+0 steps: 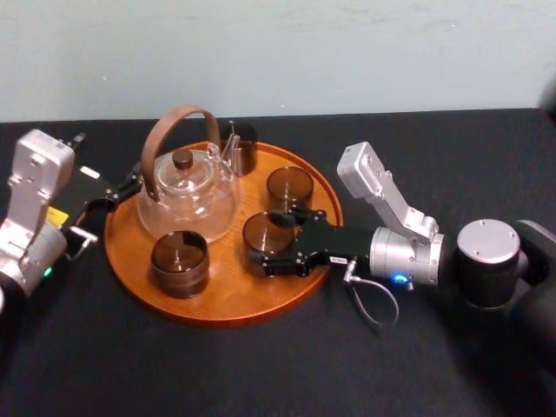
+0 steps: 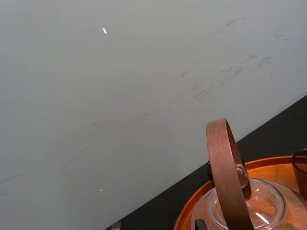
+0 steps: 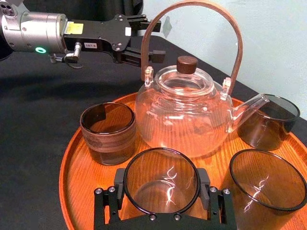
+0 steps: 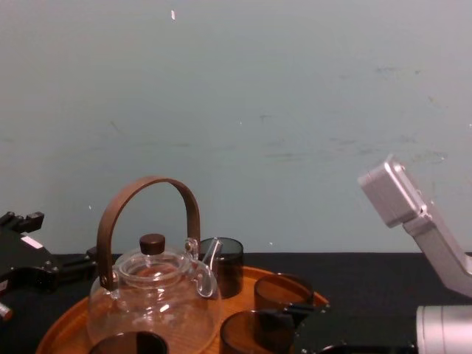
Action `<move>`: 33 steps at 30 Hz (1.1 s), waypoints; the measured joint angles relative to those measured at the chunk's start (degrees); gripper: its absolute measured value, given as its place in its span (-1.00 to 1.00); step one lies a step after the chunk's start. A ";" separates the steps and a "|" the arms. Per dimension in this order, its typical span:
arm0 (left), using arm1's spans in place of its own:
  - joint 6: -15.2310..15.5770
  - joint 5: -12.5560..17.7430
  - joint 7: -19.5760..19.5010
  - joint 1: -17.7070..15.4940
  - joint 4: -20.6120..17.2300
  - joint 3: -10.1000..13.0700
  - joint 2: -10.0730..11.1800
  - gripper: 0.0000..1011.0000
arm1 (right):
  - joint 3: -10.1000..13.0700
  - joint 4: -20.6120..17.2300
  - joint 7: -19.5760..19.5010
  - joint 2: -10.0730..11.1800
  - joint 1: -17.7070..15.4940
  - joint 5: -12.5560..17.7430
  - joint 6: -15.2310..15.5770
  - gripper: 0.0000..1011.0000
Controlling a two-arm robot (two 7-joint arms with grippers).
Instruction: Pick up the glass from the table and place it on the tray.
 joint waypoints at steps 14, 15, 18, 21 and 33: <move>0.00 0.00 0.00 0.00 0.00 0.00 0.00 0.98 | 0.00 0.14 -0.21 -0.03 -0.05 -0.40 -0.39 0.79; 0.00 0.00 0.00 0.00 0.00 0.00 0.00 0.98 | 0.00 0.14 -0.21 -0.03 -0.05 -0.39 -0.38 0.79; 0.00 0.00 0.00 0.00 0.00 0.00 0.00 0.98 | 0.01 0.14 -0.21 -0.02 -0.06 -0.36 -0.34 0.82; 0.00 0.00 0.00 0.00 0.00 0.00 0.00 0.98 | 0.02 0.14 -0.21 -0.02 -0.06 -0.33 -0.30 0.96; 0.00 0.00 0.00 0.00 0.00 0.00 0.00 0.98 | 0.03 0.09 -0.18 -0.01 -0.06 -0.26 -0.19 0.98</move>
